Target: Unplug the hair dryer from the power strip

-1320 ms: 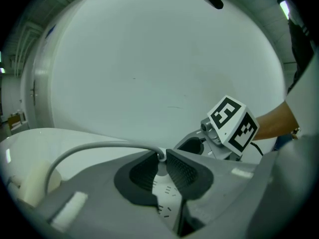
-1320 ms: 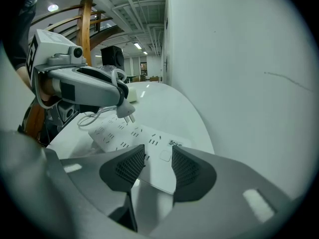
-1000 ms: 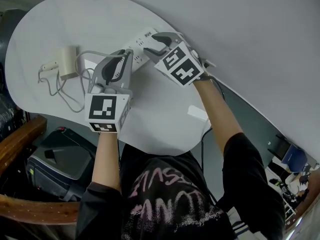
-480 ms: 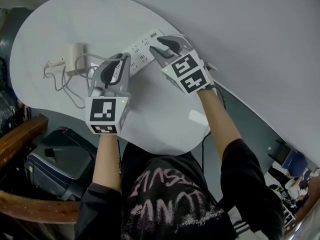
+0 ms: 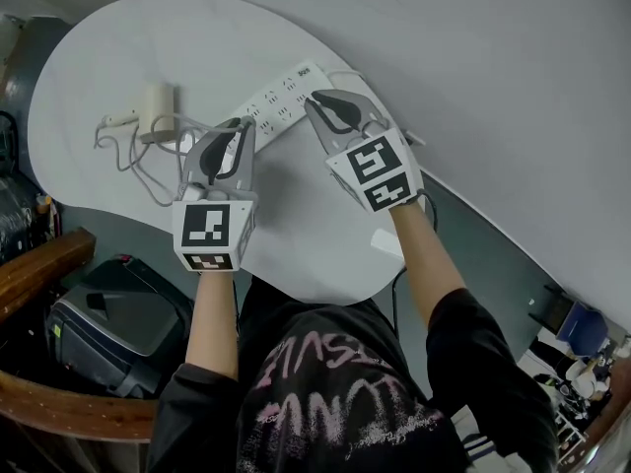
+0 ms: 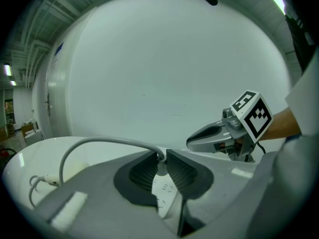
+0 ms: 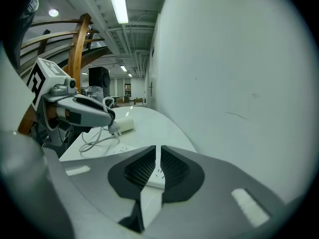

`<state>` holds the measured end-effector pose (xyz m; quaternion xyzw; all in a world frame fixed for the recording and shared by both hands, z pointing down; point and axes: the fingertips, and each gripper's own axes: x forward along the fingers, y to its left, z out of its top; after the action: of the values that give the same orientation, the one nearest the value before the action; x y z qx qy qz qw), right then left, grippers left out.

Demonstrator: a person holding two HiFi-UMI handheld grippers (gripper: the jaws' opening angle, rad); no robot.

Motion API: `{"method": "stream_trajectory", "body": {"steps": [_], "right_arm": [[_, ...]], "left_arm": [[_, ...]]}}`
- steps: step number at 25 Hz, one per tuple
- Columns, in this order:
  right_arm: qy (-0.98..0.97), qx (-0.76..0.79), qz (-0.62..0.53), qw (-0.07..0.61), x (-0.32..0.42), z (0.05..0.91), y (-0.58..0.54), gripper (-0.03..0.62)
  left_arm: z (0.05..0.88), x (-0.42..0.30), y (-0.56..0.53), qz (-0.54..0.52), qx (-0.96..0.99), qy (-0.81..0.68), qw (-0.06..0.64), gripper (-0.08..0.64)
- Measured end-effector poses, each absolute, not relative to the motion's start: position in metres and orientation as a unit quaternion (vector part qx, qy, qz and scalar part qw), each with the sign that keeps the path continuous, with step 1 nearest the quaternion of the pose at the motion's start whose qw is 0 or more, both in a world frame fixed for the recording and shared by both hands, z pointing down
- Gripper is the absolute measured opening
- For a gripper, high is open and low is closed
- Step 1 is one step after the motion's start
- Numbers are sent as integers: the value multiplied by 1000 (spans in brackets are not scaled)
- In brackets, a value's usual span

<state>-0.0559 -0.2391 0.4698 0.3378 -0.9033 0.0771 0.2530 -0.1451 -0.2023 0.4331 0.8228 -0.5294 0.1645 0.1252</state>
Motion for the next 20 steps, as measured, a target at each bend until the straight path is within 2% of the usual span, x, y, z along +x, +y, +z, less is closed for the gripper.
{"method": "stream_trajectory", "body": {"steps": [3,20], "right_arm": [[-903,349,73,242,-52,460,-230,8],[-905,385,50,172,-23,396,-174,8]], "left_arm": [[427,-148,-193,160,819,-537,123,58],[382,-137,-142,131,810,-564,90,58]]}}
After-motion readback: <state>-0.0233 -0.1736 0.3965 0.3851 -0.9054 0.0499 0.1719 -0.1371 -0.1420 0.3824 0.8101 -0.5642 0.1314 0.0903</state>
